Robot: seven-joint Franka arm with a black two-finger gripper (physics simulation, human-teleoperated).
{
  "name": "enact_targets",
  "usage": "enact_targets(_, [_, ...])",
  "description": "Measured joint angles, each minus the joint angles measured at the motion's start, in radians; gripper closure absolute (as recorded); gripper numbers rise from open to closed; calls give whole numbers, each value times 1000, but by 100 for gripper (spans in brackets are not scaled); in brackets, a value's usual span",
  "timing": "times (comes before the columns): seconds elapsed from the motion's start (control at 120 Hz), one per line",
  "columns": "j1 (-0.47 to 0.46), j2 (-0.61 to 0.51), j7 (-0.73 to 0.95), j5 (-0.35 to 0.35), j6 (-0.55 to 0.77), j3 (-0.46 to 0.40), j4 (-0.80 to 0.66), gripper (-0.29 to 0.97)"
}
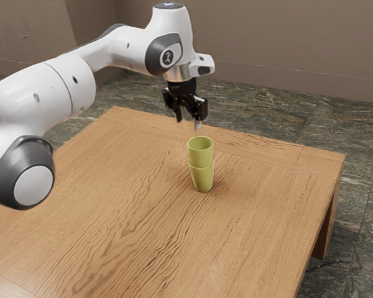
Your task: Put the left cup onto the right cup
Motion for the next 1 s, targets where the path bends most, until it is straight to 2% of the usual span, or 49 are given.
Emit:
enact_targets(0.142, [-1,-56,-1,-13,-1,2,-40,10])
enact_targets(0.333, [1,-158,-3,-28,-2,-1,-127,4])
enact_targets(0.775, [14,-451,-8,-30,-82,-14,-380,1])
enact_targets(1.0, [15,-557,-10,-26,-140,-19,-443,0])
